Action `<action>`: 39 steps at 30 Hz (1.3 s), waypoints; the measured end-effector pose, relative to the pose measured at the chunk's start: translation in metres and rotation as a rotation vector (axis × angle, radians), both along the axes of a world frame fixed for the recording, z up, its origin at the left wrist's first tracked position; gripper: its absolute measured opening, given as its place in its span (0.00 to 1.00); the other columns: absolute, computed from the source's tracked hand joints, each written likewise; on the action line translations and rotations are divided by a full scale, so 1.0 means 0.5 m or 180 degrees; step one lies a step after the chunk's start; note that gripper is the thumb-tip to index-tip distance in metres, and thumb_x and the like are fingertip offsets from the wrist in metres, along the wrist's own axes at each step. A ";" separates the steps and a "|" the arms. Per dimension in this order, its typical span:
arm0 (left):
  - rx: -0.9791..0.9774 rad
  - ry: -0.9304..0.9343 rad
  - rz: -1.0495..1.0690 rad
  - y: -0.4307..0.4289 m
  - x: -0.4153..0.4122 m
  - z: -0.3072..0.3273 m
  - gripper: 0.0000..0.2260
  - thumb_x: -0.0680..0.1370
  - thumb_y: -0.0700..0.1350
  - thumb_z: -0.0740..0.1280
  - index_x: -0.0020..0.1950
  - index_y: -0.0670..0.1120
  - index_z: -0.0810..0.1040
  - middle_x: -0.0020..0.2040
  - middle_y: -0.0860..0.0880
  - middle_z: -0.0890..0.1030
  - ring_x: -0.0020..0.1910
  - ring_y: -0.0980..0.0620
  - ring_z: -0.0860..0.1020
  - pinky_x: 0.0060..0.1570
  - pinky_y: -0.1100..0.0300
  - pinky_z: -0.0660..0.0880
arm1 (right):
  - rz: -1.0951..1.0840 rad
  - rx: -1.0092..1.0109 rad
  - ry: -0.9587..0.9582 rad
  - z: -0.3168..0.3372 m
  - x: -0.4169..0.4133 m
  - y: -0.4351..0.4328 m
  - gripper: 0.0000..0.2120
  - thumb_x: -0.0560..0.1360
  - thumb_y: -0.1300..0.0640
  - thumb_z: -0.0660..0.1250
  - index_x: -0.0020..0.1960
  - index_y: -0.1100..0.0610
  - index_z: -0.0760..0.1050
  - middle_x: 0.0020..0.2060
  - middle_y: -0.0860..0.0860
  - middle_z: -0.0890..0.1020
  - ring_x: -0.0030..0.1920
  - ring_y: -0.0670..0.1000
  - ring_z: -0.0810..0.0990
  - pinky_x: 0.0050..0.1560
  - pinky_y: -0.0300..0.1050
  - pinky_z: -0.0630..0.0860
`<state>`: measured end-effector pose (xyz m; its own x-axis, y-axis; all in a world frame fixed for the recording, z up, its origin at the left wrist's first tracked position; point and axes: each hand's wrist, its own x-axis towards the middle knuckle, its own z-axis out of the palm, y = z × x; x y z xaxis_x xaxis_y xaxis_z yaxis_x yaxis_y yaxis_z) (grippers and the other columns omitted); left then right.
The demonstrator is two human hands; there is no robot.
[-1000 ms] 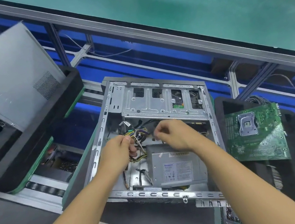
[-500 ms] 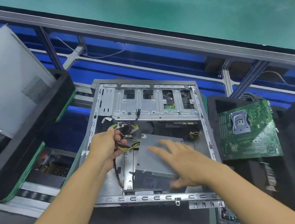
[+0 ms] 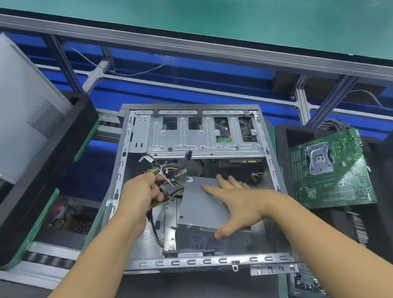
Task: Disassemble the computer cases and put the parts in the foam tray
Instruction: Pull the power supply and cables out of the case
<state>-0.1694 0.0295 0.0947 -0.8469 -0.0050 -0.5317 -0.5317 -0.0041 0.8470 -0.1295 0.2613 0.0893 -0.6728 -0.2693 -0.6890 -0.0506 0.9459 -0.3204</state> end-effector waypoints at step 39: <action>0.0174 0.0508 -0.0706 0.011 0.040 -0.007 0.03 0.77 0.38 0.69 0.47 0.39 0.83 0.35 0.46 0.82 0.31 0.53 0.77 0.44 0.59 0.75 | -0.3408 -0.3075 -0.0098 0.020 -0.007 -0.155 0.06 0.81 0.61 0.65 0.45 0.59 0.75 0.31 0.52 0.75 0.25 0.45 0.63 0.24 0.37 0.58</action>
